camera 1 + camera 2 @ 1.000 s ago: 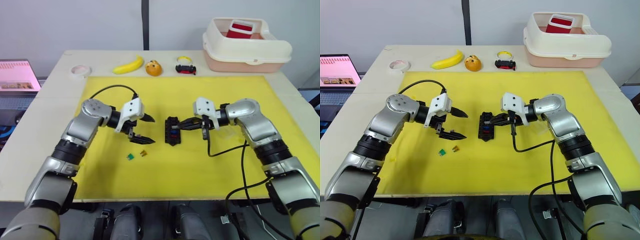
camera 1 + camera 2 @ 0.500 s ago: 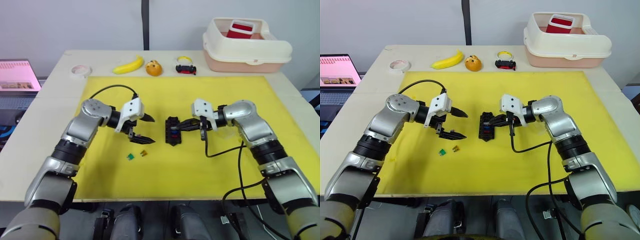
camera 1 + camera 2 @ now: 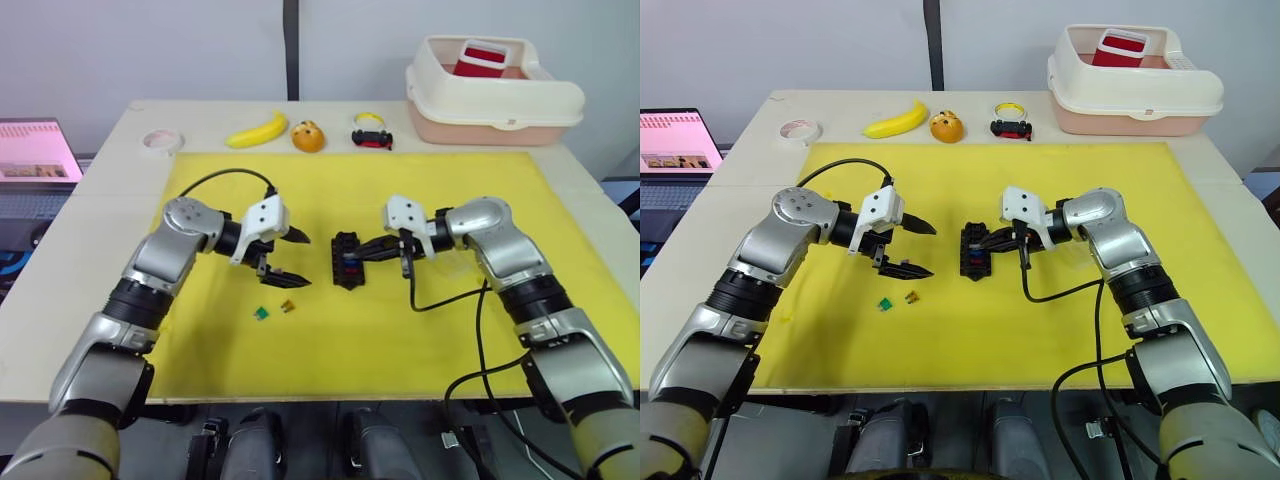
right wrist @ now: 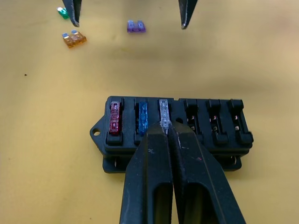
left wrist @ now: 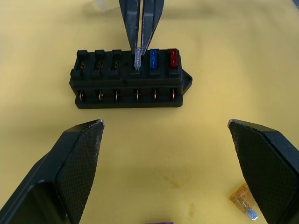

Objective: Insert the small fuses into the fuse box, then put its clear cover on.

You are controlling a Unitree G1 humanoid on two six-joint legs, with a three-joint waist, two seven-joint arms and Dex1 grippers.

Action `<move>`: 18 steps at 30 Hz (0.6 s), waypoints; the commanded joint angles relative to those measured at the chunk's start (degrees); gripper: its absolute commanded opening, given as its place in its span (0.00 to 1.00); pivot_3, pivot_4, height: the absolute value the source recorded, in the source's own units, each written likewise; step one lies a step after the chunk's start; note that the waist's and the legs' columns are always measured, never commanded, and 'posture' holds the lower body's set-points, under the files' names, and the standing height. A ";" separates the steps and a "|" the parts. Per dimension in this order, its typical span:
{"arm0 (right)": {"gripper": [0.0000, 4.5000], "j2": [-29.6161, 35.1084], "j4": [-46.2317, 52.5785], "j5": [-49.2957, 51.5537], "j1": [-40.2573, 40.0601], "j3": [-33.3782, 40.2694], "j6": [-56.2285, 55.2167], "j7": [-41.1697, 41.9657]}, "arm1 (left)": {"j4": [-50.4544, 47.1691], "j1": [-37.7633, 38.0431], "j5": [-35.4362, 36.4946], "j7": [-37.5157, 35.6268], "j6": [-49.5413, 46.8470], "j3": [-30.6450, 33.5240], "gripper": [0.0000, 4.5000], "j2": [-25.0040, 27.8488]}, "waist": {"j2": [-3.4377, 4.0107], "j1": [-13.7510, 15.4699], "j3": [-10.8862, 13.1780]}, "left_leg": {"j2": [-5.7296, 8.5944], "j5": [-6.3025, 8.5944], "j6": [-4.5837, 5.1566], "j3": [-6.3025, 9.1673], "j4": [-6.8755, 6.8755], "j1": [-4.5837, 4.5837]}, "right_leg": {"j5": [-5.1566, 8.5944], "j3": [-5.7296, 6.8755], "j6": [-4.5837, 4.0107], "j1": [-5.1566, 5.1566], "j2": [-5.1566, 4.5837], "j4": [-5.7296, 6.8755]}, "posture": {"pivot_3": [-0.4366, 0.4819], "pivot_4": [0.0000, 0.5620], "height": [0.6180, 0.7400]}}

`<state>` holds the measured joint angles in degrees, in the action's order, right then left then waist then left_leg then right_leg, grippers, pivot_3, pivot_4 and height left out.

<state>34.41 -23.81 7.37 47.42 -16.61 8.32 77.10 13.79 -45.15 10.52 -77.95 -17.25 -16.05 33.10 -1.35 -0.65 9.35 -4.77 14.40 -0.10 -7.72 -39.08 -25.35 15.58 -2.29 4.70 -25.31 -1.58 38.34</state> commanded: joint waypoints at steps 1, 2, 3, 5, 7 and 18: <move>0.00 0.13 -0.13 -1.26 0.93 0.18 0.38 0.24 | -1.51 -0.58 0.09 0.12 -0.06 0.64 0.99 0.16 | 0.00 0.01 0.00 | 0.00 0.00 0.00 0.00 0.00 0.00 | 0.00 0.00 0.00 0.00 0.00 0.00 | 0.48 0.27 0.99; 0.00 0.15 0.04 -1.27 0.96 0.15 0.54 0.32 | -1.48 -0.60 0.08 0.08 -0.04 0.59 0.99 0.14 | 0.00 0.01 0.00 | 0.00 0.00 0.00 0.00 0.00 0.00 | 0.00 0.00 0.00 0.00 0.00 0.00 | 0.48 0.27 0.99; 0.00 0.15 0.16 -1.31 0.98 0.12 0.70 0.36 | -1.42 -0.62 0.06 0.08 0.02 0.54 0.99 0.10 | 0.00 0.01 0.00 | 0.00 0.00 0.00 0.00 0.00 0.00 | 0.00 0.00 0.00 0.00 0.00 0.00 | 0.48 0.27 0.99; 0.00 0.20 0.43 -1.37 0.98 0.15 0.91 0.45 | -1.44 -0.69 0.09 0.14 -0.05 0.51 0.99 -0.03 | 0.00 0.02 0.00 | 0.00 0.00 0.00 0.00 0.00 0.00 | 0.00 0.00 0.00 0.00 0.00 0.00 | 0.48 0.27 0.99; 0.00 0.20 0.64 -1.40 0.96 0.17 1.09 0.50 | -1.38 -0.73 0.10 0.27 -0.07 0.49 0.99 -0.19 | 0.00 0.02 0.00 | 0.00 0.00 0.00 0.00 0.00 0.00 | 0.00 0.00 0.00 0.01 0.00 0.00 | 0.48 0.27 0.99; 0.07 0.07 1.74 -1.35 1.47 0.43 1.64 0.17 | -1.86 -0.23 0.21 0.60 0.00 0.45 1.00 -0.35 | 0.00 0.00 0.00 | 0.00 0.00 0.00 0.00 0.00 0.00 | 0.00 0.00 0.00 0.01 0.00 0.01 | 0.48 0.27 0.99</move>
<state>34.39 -22.99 6.74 47.66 -16.61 9.84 77.17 13.78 -45.14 10.54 -77.46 -17.26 -16.06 32.98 -1.35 -0.64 9.35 -4.77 14.40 -0.10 -7.72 -39.08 -25.34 15.58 -2.29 4.70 -25.31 -1.58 38.35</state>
